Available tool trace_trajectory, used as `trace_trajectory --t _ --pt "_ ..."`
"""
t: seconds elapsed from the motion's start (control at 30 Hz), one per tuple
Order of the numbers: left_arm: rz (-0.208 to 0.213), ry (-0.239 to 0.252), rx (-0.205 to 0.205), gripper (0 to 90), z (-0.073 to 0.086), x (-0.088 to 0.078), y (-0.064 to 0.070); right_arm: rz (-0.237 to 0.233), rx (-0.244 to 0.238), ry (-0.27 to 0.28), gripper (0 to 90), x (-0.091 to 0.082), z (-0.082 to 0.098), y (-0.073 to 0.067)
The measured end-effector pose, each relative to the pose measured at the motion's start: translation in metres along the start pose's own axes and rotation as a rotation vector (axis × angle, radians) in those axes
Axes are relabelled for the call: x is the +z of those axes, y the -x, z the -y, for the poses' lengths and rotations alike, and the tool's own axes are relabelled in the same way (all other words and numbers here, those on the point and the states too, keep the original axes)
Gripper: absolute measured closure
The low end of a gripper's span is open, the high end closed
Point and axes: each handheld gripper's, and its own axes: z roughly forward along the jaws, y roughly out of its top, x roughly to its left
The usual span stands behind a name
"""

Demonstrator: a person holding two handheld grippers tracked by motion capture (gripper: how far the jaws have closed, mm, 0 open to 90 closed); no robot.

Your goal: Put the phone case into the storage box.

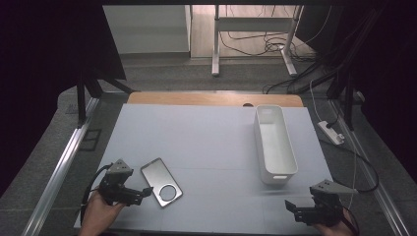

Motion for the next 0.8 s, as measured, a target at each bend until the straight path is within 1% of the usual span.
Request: trace_trajectory --t 0.13,0.2,0.33,0.43,0.77,0.8 --pt "0.015 -0.014 0.003 0.1 -0.006 0.007 0.0 0.001 0.003 0.003 0.0 0.0 0.0 0.0" --pt "0.015 -0.014 0.004 0.1 -0.007 0.008 0.0 0.001 0.004 0.004 0.0 -0.001 0.0 0.0" --pt "0.028 -0.025 0.01 0.1 -0.011 0.013 -0.001 0.001 0.003 0.004 0.0 -0.001 0.0 0.0" --pt "0.032 -0.038 0.023 0.1 -0.015 0.017 0.0 0.0 0.001 0.001 0.0 0.0 0.0 0.0" --pt "0.042 -0.054 0.049 0.1 -0.028 0.027 0.004 0.001 0.001 0.001 0.0 0.0 0.0 0.0" --pt "0.052 -0.053 0.05 0.1 -0.03 0.029 0.004 0.001 0.001 0.0 0.0 0.0 0.0 0.0"
